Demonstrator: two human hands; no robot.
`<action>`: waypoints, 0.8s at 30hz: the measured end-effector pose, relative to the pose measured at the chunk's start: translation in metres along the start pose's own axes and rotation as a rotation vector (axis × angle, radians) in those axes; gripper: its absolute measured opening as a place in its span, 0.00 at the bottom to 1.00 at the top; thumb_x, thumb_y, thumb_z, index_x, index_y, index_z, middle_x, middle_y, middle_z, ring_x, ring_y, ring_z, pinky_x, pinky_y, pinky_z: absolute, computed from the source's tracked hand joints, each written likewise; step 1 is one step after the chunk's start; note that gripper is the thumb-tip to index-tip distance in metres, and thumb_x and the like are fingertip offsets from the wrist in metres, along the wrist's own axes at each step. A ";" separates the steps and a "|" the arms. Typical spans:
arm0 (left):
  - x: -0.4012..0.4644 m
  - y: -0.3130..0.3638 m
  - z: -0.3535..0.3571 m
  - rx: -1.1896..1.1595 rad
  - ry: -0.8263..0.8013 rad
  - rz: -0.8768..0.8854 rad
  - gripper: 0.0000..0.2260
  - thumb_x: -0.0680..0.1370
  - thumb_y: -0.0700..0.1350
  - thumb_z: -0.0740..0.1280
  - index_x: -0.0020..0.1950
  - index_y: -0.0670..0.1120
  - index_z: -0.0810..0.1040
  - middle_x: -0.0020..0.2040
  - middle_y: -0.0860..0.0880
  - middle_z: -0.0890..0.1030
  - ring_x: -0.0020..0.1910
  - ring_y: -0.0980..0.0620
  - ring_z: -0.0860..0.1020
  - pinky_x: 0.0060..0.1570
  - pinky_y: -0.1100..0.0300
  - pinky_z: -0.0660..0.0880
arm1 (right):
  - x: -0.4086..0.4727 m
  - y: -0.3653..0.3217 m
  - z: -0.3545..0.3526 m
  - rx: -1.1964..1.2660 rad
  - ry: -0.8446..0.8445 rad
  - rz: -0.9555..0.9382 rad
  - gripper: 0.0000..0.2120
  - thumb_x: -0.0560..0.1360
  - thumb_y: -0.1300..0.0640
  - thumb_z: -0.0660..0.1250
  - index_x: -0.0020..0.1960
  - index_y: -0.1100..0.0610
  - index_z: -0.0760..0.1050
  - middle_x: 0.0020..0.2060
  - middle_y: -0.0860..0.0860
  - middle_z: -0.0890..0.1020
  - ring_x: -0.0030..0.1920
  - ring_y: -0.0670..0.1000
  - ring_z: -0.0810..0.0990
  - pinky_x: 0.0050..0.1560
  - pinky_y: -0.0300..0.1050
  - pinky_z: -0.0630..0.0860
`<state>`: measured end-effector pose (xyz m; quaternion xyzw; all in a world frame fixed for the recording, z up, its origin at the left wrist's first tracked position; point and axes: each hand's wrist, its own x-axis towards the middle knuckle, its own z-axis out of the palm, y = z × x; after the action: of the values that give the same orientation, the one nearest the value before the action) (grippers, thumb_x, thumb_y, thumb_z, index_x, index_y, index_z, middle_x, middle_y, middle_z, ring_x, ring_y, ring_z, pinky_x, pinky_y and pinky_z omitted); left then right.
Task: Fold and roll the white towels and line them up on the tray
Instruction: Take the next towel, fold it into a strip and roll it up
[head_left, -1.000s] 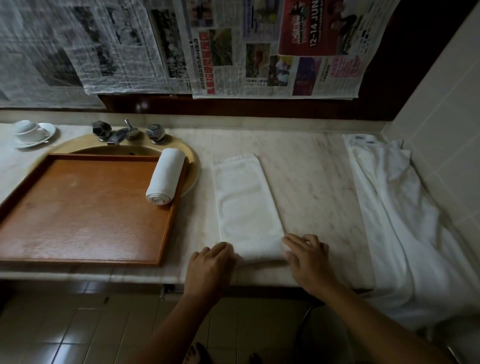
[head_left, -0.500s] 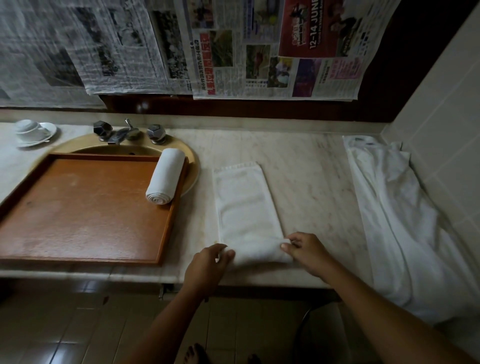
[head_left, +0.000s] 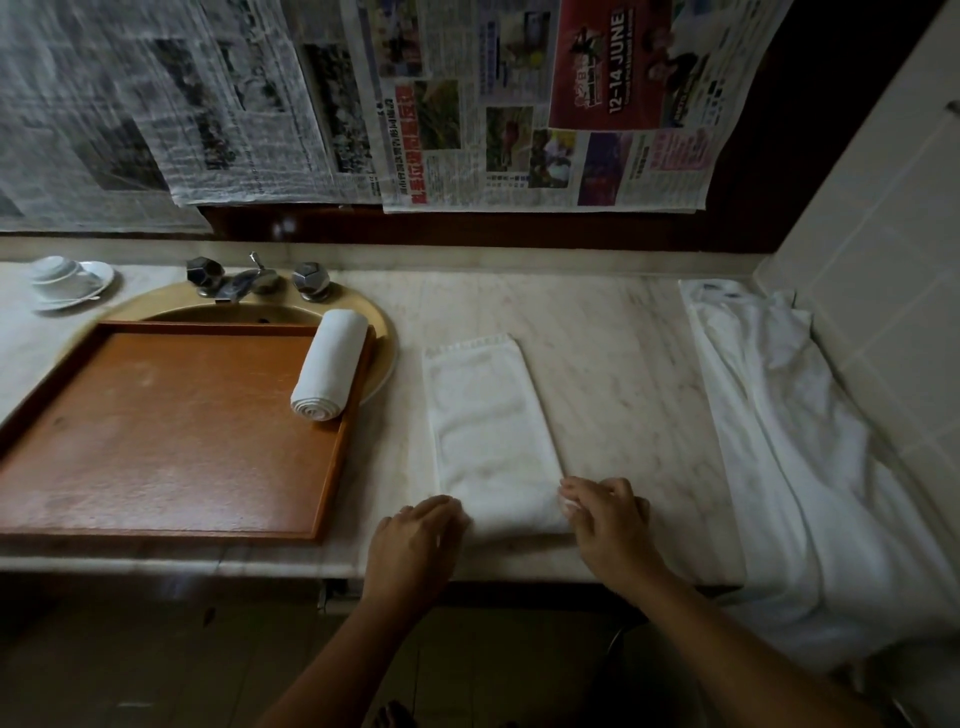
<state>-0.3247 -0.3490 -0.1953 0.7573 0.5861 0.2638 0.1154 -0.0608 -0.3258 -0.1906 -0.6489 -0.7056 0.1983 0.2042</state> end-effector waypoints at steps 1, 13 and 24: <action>-0.006 0.001 -0.002 -0.012 -0.035 0.004 0.06 0.81 0.56 0.64 0.51 0.55 0.77 0.49 0.59 0.79 0.36 0.57 0.78 0.34 0.57 0.75 | -0.004 0.004 0.000 0.038 -0.031 0.009 0.17 0.76 0.46 0.63 0.62 0.47 0.78 0.53 0.46 0.77 0.55 0.52 0.74 0.58 0.50 0.66; -0.006 -0.001 -0.005 -0.309 -0.230 -0.427 0.16 0.79 0.61 0.63 0.63 0.56 0.78 0.54 0.55 0.81 0.49 0.54 0.80 0.49 0.54 0.78 | 0.020 -0.002 -0.010 0.204 -0.278 0.208 0.07 0.76 0.45 0.69 0.53 0.42 0.77 0.50 0.45 0.83 0.51 0.49 0.81 0.57 0.51 0.77; 0.002 0.002 -0.001 0.098 0.043 -0.073 0.04 0.78 0.51 0.68 0.45 0.54 0.81 0.44 0.57 0.80 0.40 0.52 0.76 0.35 0.54 0.74 | 0.014 -0.015 -0.006 -0.215 -0.021 0.026 0.06 0.78 0.45 0.61 0.50 0.45 0.75 0.52 0.41 0.74 0.53 0.50 0.70 0.49 0.48 0.62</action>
<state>-0.3235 -0.3477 -0.1927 0.7343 0.6281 0.2464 0.0752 -0.0707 -0.3132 -0.1771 -0.6741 -0.7165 0.1307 0.1233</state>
